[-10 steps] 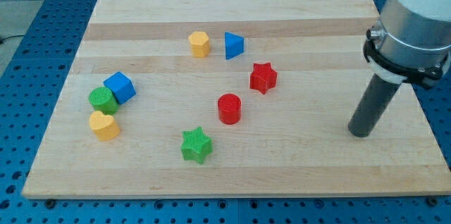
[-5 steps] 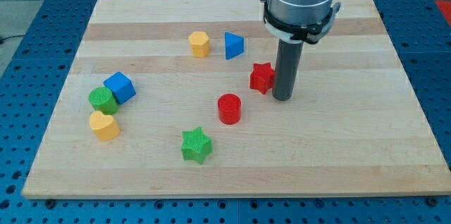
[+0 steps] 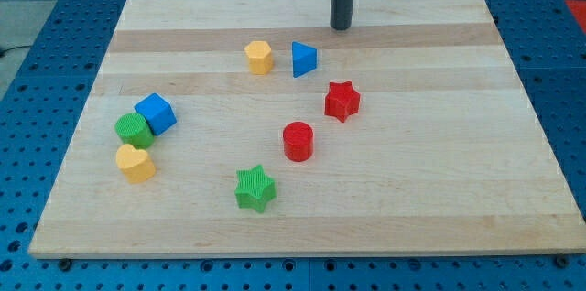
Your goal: Place the blue triangle in between yellow hexagon and red star
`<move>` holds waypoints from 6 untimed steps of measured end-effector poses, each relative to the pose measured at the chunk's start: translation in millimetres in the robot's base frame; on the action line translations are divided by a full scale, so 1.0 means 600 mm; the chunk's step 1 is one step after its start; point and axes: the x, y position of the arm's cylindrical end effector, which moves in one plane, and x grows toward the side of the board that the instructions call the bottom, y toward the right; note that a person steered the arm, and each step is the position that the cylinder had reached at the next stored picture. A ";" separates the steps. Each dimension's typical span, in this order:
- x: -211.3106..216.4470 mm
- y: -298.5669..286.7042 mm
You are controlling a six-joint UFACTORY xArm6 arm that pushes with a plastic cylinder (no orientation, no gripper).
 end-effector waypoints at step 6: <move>-0.060 -0.097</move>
